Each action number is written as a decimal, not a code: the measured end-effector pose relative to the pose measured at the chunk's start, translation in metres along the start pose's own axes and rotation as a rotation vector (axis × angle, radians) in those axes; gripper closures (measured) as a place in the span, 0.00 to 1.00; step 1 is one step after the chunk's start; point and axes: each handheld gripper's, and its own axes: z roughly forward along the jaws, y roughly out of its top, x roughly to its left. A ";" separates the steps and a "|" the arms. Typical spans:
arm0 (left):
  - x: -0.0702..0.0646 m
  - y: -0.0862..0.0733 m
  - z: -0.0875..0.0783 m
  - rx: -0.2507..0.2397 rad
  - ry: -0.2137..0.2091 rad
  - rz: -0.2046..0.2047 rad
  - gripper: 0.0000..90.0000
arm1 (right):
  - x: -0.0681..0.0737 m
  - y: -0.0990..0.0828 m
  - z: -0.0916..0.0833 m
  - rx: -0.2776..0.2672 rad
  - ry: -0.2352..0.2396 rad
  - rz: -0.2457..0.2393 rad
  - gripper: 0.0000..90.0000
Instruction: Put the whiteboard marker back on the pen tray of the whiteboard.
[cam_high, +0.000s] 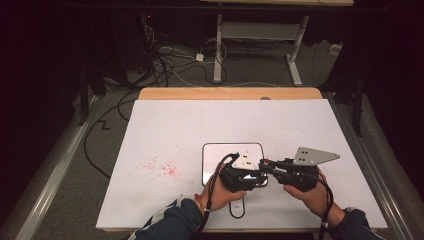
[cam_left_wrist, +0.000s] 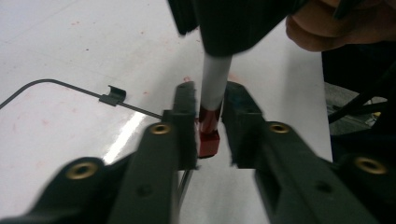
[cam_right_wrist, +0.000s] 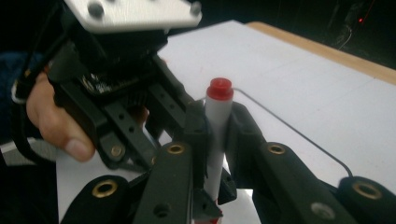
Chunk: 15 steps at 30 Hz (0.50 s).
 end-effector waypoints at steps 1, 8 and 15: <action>0.000 -0.001 -0.003 -0.008 0.026 0.003 0.70 | -0.001 0.001 -0.001 0.006 -0.011 0.014 0.90; 0.003 -0.019 -0.063 -0.103 0.257 0.117 0.34 | -0.024 0.008 -0.011 0.063 -0.068 0.121 0.90; 0.026 -0.068 -0.121 -0.058 0.445 -0.033 0.29 | -0.058 -0.002 0.007 0.211 -0.026 0.303 0.90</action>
